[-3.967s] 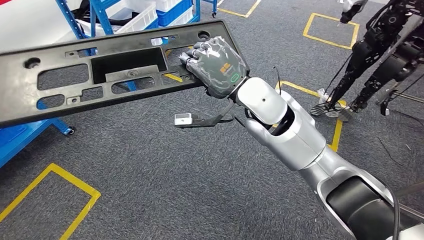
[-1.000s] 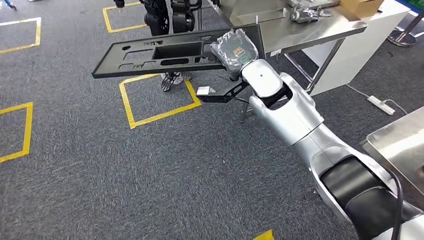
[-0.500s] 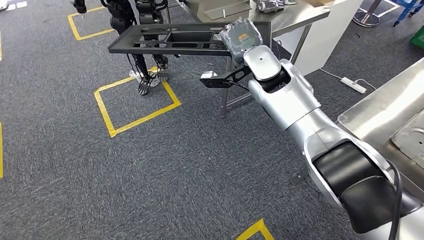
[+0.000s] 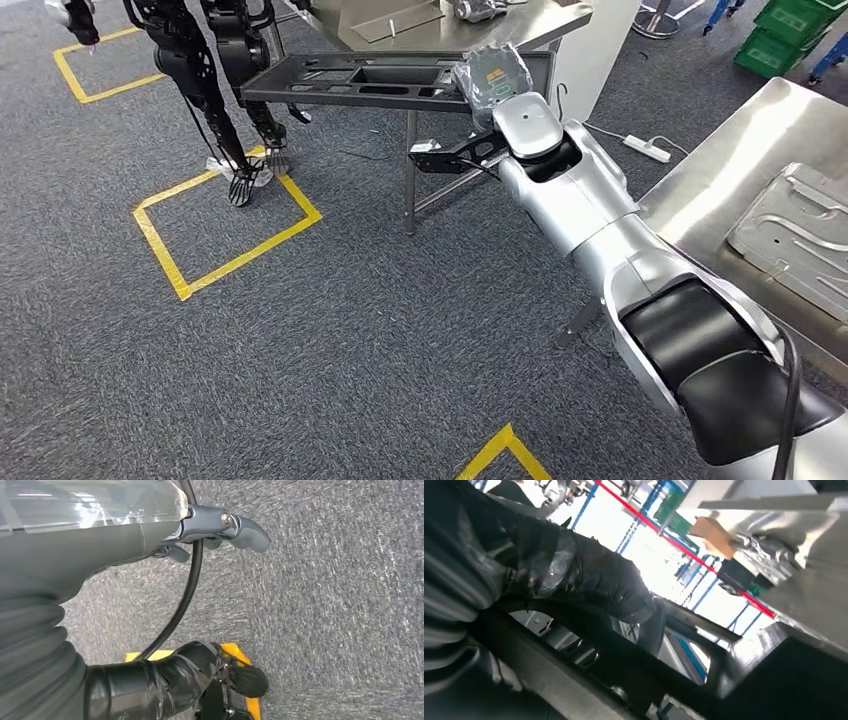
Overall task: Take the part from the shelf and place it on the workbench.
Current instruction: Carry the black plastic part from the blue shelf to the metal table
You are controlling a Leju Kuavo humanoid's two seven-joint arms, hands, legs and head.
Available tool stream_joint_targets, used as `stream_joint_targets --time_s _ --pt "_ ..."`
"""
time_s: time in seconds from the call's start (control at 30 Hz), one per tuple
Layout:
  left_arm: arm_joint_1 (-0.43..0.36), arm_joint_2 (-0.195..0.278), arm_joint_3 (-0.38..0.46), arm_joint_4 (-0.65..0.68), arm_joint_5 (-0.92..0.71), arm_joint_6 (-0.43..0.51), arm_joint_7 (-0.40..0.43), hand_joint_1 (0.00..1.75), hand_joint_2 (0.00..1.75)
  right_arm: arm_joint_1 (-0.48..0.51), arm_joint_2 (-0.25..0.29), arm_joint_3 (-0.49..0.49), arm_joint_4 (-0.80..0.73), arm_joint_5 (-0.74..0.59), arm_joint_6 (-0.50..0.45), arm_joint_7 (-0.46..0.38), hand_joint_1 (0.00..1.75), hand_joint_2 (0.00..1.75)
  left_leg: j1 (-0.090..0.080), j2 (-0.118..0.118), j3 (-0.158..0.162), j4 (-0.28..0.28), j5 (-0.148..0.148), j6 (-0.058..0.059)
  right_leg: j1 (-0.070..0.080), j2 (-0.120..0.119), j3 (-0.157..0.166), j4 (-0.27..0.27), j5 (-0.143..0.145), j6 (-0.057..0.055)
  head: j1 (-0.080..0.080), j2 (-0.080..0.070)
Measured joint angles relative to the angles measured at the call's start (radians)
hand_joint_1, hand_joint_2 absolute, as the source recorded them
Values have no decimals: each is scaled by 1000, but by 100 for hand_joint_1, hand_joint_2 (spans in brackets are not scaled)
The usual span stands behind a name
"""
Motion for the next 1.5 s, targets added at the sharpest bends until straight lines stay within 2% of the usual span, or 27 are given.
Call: stream_joint_targets --time_s 0.07,0.13,0.17,0.2,0.23,0.3,0.37,0.4,0.43,0.47,0.53,0.6,0.67,0.7,0.73,0.8,0.87,0.9,0.97,1.13,1.2,1.27,1.3,1.33,1.37,1.43,1.5 --pt "-1 0 0 -1 0 0 0 0 175 -2 -3 -7 8 1 0 3 175 175 -1 20 5 -9 5 11 2 -51 -38 83 -51 6 3 0" --pt "1 0 0 -2 0 1 0 0 175 -2 -3 -11 15 1 0 4 175 175 -4 39 5 -10 4 16 0 -80 -98 210 -105 11 4 0" --pt "1 0 0 -2 0 2 1 0 175 0 -3 -12 18 1 0 4 175 175 -5 49 6 -9 3 17 0 -84 -118 250 -114 12 4 0" --pt "1 0 0 -2 0 2 1 0 175 1 -4 -12 21 1 0 4 175 175 -6 58 7 -9 1 17 0 -86 -121 254 -104 11 4 0" --pt "0 0 0 -2 0 2 1 0 175 1 -4 -13 24 1 0 4 175 175 -8 66 9 -9 0 17 0 -89 -103 219 -78 9 4 0" --pt "-1 0 0 -2 0 3 1 0 175 -1 -4 -15 26 2 0 4 175 175 -11 83 15 -9 -6 16 8 -116 -29 77 -12 -4 4 0" --pt "-2 -1 0 -2 -1 3 1 0 175 -5 -4 -19 26 2 0 4 175 175 -15 98 18 -9 -10 11 21 -142 19 -20 18 -18 4 0" --pt "-2 -1 0 -2 -1 3 1 0 175 -7 -4 -22 27 2 0 5 175 175 -17 106 19 -9 -11 8 26 -145 22 -30 15 -23 4 0" --pt "-2 -1 0 -2 -1 3 2 0 175 -8 -5 -26 27 3 0 7 175 175 -18 113 20 -11 -11 4 27 -136 21 -32 17 -26 4 0" --pt "-3 -1 0 -2 -2 3 2 0 175 -7 -7 -31 28 4 0 8 175 175 -18 117 21 -11 -15 0 23 -128 24 -37 19 -29 4 0" --pt "-4 -1 0 -2 -4 3 4 0 175 -5 -10 -39 29 6 0 11 175 175 -15 94 15 11 -35 -8 14 -114 33 -51 25 -38 4 0" --pt "-2 -1 0 -3 -5 4 6 0 175 -3 -15 -49 29 8 0 18 175 175 -11 58 -26 106 -88 -13 10 -101 40 -59 28 -44 4 0" --pt "3 1 0 -3 -8 6 8 0 175 1 -25 -60 29 14 4 26 175 175 -9 47 -89 231 -135 -19 8 -84 40 -56 26 -45 3 0" --pt "5 2 0 -3 -9 7 10 0 175 4 -31 -67 30 18 7 29 175 175 -7 47 -106 260 -134 -22 7 -73 40 -53 25 -45 4 0" --pt "7 3 0 -3 -11 7 11 0 175 7 -37 -72 30 22 9 32 175 175 -5 47 -105 251 -113 -25 5 -62 40 -49 23 -43 4 0" --pt "7 3 0 -4 -12 6 11 0 175 12 -48 -84 31 28 12 38 175 175 3 34 -57 139 -42 -30 0 -42 38 -34 14 -35 4 0" --pt "6 3 0 -6 -12 1 10 0 175 12 -54 -93 31 36 14 41 175 175 8 0 -12 42 -9 -32 -3 -21 24 -15 7 -22 4 0" --pt "5 2 0 -6 -11 -2 9 0 175 12 -58 -96 30 40 16 41 175 175 8 -12 -5 26 -11 -30 -5 -12 17 -10 7 -16 5 0" --pt "3 1 0 -6 -11 -5 8 0 175 13 -66 -100 30 44 22 42 175 175 3 -11 -5 24 -15 -24 -9 4 8 -11 12 -5 6 0" --pt "2 0 0 -7 -10 -6 8 0 175 15 -73 -104 30 46 28 42 175 175 0 -4 -5 21 -13 -19 -11 11 8 -14 15 2 6 0" --pt "-1 -2 0 -7 -8 -6 7 0 175 17 -82 -105 27 54 37 43 175 175 3 10 0 9 -6 -6 -9 -20 -4 11 -4 8 8 0" --pt "1 -4 0 -8 -5 -6 6 0 175 24 -90 -107 21 63 47 46 175 175 3 35 5 -1 -3 9 -8 -69 -70 150 -71 17 10 0" --pt "4 -5 0 -8 -3 -6 5 0 175 30 -91 -107 20 65 50 48 175 175 2 46 6 -2 -4 12 -8 -81 -102 216 -95 20 11 0" --pt "7 -5 0 -8 -2 -6 5 0 175 38 -91 -107 19 67 51 50 175 175 1 56 7 -2 -6 13 -8 -86 -119 251 -99 21 11 0" --pt "8 -5 0 -8 -2 -6 6 0 175 46 -90 -107 19 69 51 52 175 175 1 63 10 -2 -8 13 -8 -89 -102 217 -72 20 11 0" --pt "8 -4 0 -8 -1 -5 6 0 175 57 -85 -107 19 71 51 57 175 175 -1 76 15 -2 -12 10 -3 -110 -31 79 -6 11 11 0" --pt "8 -3 1 -9 -1 -3 6 0 175 59 -75 -108 19 72 49 59 175 175 -5 89 17 -3 -15 3 9 -131 12 -13 20 -1 11 0"
